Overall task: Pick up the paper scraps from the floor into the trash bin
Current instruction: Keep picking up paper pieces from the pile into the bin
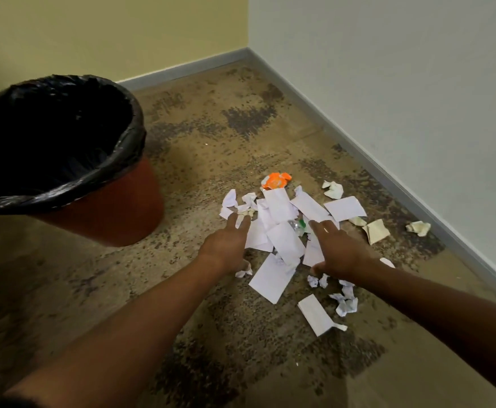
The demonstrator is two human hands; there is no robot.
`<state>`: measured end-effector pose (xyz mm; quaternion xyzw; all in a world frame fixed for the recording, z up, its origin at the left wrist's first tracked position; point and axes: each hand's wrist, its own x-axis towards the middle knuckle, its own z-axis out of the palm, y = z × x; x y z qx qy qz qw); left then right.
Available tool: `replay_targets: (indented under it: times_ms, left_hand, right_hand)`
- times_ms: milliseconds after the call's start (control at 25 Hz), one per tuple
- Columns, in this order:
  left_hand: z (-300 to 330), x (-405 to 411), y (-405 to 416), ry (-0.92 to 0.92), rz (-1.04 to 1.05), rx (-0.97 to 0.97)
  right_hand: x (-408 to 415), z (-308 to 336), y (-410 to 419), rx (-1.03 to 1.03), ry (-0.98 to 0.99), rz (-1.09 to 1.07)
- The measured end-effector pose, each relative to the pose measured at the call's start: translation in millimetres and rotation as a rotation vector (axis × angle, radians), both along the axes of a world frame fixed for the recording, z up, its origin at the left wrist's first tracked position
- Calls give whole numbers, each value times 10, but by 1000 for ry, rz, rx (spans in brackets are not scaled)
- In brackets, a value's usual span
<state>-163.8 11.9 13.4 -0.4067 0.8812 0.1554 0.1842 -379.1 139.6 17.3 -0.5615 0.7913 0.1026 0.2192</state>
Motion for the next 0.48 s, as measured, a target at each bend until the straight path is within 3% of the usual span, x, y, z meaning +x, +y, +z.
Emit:
replay_targets:
  times_ms: [120,320,480]
  left_hand:
    - [-218,-99,-4,-26,-7,-43]
    - [-427,-175,-93,-36,51,-64]
    - [-551,-154,-195,-47,104,-12]
  right_hand:
    - [-101,-74,-97,-26,47,38]
    - [7,-188,-579,-22,-65,72]
    - [191,-340,-774,62,29,158]
